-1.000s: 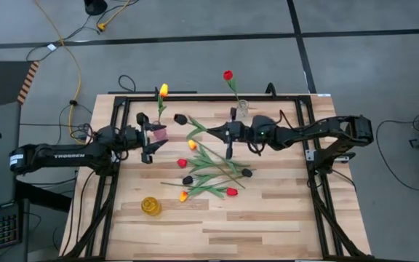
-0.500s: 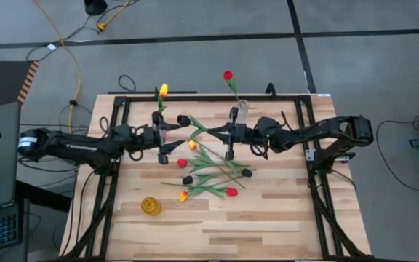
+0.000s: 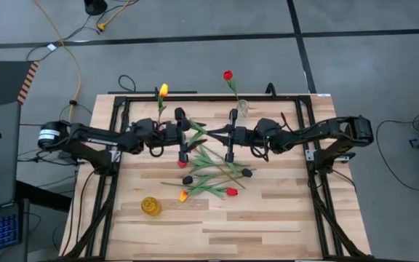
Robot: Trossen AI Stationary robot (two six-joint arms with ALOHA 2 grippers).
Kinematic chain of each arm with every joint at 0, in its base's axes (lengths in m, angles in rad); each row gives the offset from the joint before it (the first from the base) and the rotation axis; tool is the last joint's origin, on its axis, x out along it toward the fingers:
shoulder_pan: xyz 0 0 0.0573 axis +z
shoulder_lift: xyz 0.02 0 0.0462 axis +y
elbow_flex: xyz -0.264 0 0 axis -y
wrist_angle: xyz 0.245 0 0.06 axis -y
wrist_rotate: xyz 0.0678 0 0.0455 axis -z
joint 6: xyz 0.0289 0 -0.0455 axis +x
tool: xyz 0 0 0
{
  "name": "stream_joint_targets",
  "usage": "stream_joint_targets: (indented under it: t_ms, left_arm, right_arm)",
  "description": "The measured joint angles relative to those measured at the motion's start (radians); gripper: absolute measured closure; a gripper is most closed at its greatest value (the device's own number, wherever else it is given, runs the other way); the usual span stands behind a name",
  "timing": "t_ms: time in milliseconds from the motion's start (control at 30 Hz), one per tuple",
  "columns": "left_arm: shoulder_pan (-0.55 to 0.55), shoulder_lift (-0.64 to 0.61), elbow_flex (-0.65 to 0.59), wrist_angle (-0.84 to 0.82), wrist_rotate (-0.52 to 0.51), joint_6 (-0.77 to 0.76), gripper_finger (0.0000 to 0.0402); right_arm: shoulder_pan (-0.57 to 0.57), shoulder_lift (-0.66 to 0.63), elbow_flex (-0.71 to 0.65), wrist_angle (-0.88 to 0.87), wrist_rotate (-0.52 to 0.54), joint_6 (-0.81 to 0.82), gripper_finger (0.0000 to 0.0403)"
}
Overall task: Sort flowers into vase by color
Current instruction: Put the top black tulip into the yellow vase
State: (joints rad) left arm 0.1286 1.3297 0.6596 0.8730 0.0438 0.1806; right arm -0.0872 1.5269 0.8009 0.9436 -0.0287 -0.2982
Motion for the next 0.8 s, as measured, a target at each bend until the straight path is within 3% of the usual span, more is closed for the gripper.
stream_joint_targets:
  t_ms: [300, 800]
  left_arm:
    - [-0.028, 0.012, 0.016, 0.027, -0.008, 0.000, 0.0181]
    - [-0.028, 0.011, 0.016, 0.036, -0.030, 0.008, 0.0346]
  right_arm:
    - [0.000, 0.000, 0.000, 0.000, 0.001, 0.000, 0.0366]
    - [0.000, 0.000, 0.000, 0.000, 0.001, 0.001, 0.0365]
